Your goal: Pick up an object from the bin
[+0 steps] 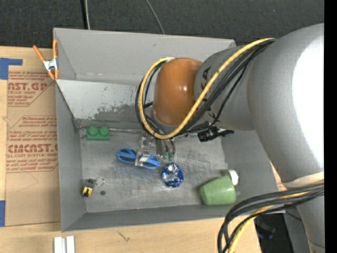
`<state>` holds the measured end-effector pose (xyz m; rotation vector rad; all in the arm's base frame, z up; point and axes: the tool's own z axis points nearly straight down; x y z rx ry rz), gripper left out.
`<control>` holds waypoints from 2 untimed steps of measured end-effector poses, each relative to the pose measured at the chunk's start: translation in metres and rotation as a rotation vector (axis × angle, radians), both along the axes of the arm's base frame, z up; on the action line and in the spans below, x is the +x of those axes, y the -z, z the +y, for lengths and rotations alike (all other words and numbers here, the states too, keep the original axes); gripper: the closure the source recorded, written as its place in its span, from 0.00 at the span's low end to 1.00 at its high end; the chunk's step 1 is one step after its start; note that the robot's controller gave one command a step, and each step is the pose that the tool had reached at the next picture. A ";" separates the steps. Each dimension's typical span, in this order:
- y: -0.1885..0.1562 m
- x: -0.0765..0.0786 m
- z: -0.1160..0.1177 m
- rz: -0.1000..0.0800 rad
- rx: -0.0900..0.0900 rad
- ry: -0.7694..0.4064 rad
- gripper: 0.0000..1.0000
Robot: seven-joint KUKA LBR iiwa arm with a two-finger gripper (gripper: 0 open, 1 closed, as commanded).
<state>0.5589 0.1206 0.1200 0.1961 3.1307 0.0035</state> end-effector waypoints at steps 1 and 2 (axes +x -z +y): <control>-0.007 0.000 0.001 0.003 -0.001 -0.001 1.00; -0.056 0.002 0.002 -0.001 0.000 -0.002 1.00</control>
Offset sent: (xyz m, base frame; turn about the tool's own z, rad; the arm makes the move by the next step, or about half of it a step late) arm 0.0000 0.0001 0.0073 0.0000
